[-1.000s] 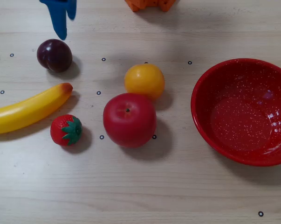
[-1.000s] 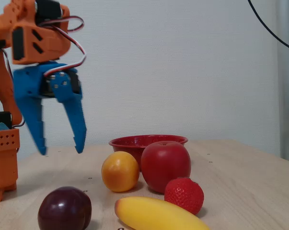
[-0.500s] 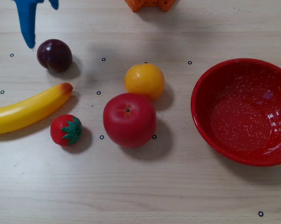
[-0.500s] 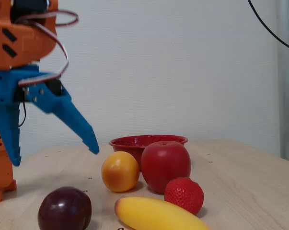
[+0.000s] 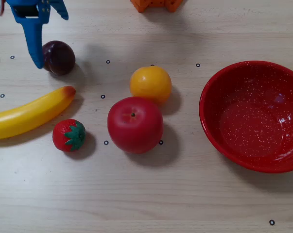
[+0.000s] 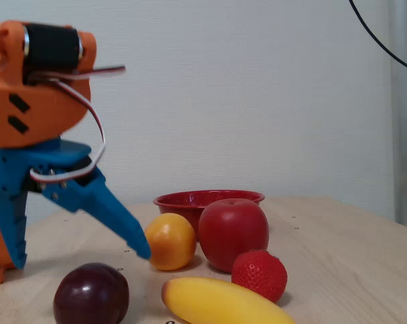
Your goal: Put plum in the red bowl.
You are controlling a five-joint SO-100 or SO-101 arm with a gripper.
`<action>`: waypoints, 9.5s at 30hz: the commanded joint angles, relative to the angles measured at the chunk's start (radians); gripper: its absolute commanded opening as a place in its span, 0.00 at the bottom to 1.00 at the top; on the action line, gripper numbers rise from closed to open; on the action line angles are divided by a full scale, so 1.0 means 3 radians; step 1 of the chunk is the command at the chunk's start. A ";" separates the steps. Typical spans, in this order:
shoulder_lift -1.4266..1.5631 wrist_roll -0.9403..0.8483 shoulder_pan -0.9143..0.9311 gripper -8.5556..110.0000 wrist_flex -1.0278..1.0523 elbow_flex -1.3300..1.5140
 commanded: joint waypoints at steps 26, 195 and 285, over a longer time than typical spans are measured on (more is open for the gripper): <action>-0.0588 -0.0184 0.0225 0.56 -0.0245 -0.0583; 0.1324 -0.1595 0.4924 0.13 -0.3186 0.1120; 0.6826 -0.2638 0.3431 0.08 -0.3042 0.6080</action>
